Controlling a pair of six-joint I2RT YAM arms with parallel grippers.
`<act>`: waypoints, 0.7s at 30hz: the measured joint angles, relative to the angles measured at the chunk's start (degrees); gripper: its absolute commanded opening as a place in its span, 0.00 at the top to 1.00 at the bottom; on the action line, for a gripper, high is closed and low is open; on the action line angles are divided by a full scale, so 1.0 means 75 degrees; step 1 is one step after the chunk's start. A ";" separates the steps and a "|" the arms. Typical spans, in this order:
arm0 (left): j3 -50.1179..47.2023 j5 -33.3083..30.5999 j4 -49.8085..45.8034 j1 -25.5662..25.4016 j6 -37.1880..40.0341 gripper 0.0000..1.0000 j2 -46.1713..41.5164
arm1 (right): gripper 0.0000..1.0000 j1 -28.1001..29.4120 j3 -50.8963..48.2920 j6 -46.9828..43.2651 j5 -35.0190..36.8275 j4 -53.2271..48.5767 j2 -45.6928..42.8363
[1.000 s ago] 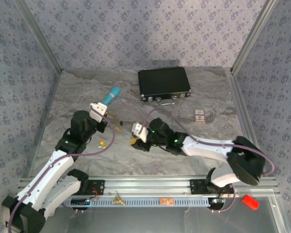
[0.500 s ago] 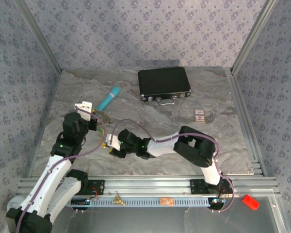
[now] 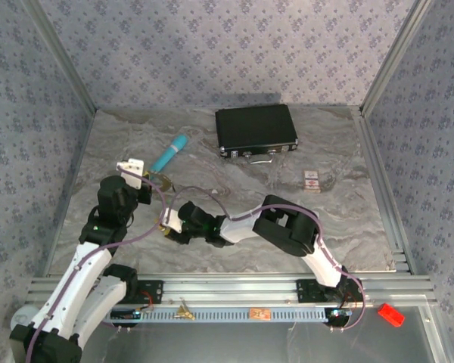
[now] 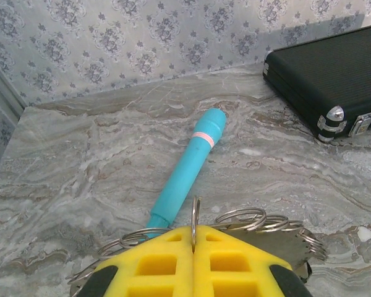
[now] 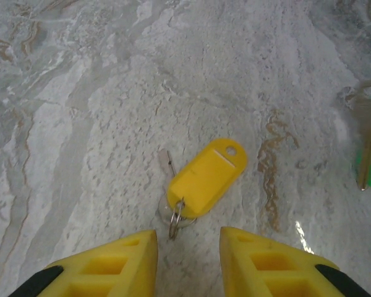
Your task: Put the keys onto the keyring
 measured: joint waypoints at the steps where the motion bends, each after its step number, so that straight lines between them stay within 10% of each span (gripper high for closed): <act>1: -0.0009 0.0000 -0.0006 0.0003 0.0000 1.00 -0.0012 | 0.67 -0.0006 0.0026 0.0000 -0.0009 0.0050 0.0050; 21: -0.0020 0.0117 0.0003 0.0003 0.0000 1.00 -0.0015 | 0.99 -0.0055 0.0309 0.0020 -0.0356 0.0192 0.0265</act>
